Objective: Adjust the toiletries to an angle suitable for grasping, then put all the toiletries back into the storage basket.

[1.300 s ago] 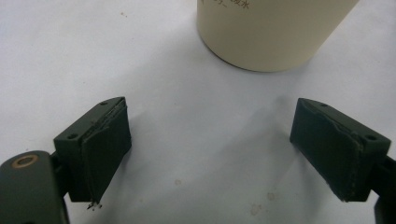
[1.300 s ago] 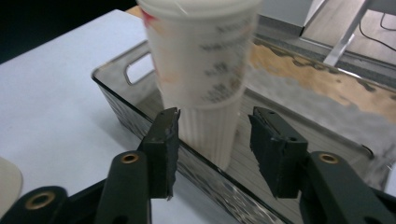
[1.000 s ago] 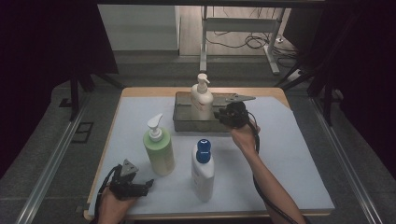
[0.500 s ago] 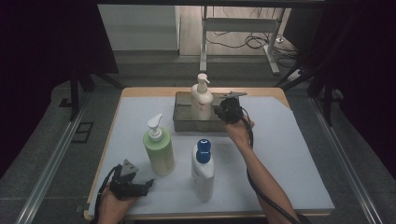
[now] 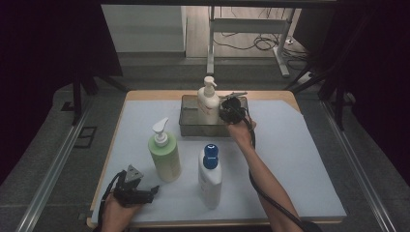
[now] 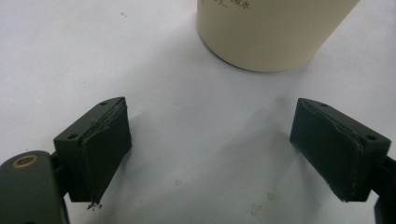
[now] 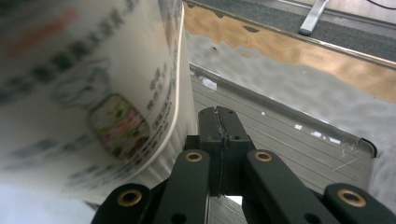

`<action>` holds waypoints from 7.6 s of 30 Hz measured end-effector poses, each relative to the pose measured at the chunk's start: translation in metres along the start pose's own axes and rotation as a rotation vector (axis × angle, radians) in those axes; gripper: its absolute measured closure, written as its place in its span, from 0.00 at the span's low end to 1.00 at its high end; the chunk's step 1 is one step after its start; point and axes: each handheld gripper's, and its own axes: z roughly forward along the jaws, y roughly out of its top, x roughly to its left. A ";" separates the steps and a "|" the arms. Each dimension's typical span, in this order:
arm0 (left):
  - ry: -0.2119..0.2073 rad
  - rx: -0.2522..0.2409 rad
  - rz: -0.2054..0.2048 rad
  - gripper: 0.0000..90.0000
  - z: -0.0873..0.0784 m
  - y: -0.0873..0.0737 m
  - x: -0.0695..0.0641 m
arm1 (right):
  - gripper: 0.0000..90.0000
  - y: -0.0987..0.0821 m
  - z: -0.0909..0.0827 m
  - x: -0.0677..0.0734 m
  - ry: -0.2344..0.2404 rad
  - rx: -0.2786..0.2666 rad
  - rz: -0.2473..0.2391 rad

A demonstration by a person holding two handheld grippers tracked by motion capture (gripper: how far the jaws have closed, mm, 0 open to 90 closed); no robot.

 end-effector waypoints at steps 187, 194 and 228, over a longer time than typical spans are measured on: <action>0.005 -0.001 0.003 0.13 0.000 0.000 0.000 | 0.00 -0.170 -0.146 -0.018 0.144 0.024 -0.169; 0.005 -0.001 0.003 0.13 0.000 0.000 -0.001 | 0.00 -0.189 -0.137 -0.021 0.136 0.066 -0.151; 0.006 -0.001 0.002 0.13 0.000 0.000 -0.001 | 0.68 -0.195 -0.167 0.014 0.332 0.025 -0.181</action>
